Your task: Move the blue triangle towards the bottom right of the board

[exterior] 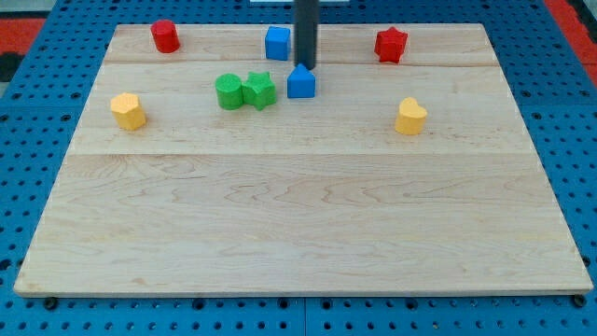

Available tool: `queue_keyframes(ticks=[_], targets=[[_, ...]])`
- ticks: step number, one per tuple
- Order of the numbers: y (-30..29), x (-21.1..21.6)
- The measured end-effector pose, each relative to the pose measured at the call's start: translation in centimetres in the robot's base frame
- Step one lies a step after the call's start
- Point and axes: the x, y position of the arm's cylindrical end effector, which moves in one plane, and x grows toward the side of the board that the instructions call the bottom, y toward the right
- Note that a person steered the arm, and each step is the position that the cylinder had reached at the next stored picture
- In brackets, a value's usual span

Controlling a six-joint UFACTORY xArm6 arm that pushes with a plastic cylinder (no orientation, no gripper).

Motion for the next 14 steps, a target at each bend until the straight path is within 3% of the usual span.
queue_keyframes(ticks=[5, 6, 7, 9, 12, 14], targets=[[0.8, 22.5], [1.6, 23.1], [-3.3, 22.5], [-6.1, 27.8], [5.2, 25.9], [2.7, 23.1]])
